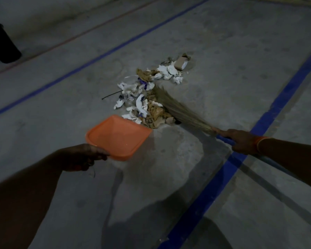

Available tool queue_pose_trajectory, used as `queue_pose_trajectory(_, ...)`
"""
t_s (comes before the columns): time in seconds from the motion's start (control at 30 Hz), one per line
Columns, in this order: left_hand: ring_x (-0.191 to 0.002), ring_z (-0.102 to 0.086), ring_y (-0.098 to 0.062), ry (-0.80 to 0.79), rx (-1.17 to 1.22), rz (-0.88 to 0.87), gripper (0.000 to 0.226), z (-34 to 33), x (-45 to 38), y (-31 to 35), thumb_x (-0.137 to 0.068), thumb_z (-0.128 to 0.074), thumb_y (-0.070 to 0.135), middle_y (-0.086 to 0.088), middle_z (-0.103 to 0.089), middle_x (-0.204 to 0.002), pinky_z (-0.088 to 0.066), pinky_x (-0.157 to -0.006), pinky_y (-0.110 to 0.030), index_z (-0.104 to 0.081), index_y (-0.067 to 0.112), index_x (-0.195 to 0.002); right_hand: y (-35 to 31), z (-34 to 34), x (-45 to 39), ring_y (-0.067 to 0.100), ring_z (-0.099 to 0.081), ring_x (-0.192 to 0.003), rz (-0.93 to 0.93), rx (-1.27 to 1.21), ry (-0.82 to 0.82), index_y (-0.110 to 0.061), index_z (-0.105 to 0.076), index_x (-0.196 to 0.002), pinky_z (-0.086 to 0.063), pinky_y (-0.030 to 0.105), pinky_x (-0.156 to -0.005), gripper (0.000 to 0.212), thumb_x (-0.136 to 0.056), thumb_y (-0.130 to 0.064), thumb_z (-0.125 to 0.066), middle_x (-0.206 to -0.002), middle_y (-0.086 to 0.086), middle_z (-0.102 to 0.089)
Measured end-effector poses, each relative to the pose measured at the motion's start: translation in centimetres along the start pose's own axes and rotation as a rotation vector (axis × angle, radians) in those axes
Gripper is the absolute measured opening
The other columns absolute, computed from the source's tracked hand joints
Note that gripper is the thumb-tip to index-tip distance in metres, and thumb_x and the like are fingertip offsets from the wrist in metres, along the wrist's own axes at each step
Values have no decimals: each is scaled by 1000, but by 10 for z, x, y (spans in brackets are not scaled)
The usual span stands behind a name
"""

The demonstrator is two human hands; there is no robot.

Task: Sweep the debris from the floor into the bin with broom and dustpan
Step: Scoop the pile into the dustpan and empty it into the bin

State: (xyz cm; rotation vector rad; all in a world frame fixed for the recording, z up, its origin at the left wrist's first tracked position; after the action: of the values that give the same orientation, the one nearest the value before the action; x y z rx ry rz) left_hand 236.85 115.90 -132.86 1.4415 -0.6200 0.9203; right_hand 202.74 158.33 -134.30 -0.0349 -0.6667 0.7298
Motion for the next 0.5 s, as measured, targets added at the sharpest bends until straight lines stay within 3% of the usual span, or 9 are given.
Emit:
queue_pose_trajectory(0.13, -50, -37, -9, 0, 20, -51, 29, -9, -12, 10, -102, -49, 4, -7, -67, -105, -32, -41, -19, -70, 5, -121, -11, -16, 7, 24, -45, -121, 95, -44, -29, -33, -21, -150, -33, 24, -89, 81, -86, 5, -53, -136, 4, -43)
queue_pose_trajectory(0.3, -49, -35, -7, -17, 68, -74, 31, -20, -21, 20, -94, -55, -1, -9, -66, -111, -31, -40, -18, -66, 3, -122, -40, -17, 23, 15, -47, -113, 255, -114, -38, -46, -28, -137, -33, 20, -92, 68, -88, -8, -58, -127, -3, -46)
queue_pose_trajectory(0.4, -47, -36, -6, -21, 79, -92, 38, -20, -20, 21, -90, -57, 2, -11, -62, -116, -30, -39, -17, -62, 3, -128, -52, -16, 34, 16, -49, -113, 306, -133, -40, -55, -16, -133, -34, 16, -93, 70, -82, -22, -50, -128, 1, -48)
queue_pose_trajectory(0.5, -47, -36, -5, -25, 85, -106, 39, -17, -20, 21, -90, -58, 3, -14, -58, -118, -31, -39, -17, -62, 4, -129, -58, -13, 43, 14, -49, -111, 353, -151, -10, -65, -7, -135, -34, 6, -88, 86, -82, -12, -50, -126, 1, -50)
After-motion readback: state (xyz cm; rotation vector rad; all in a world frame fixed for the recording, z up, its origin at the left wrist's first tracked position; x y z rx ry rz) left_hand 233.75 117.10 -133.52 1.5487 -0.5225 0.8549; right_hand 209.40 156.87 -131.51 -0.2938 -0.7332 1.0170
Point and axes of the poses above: each hand's wrist, its own x-axis away from the middle knuckle, its own z-axis out of the back of the hand, y = z × x, the point moved 10 cm from there along -x, towards the middle knuckle
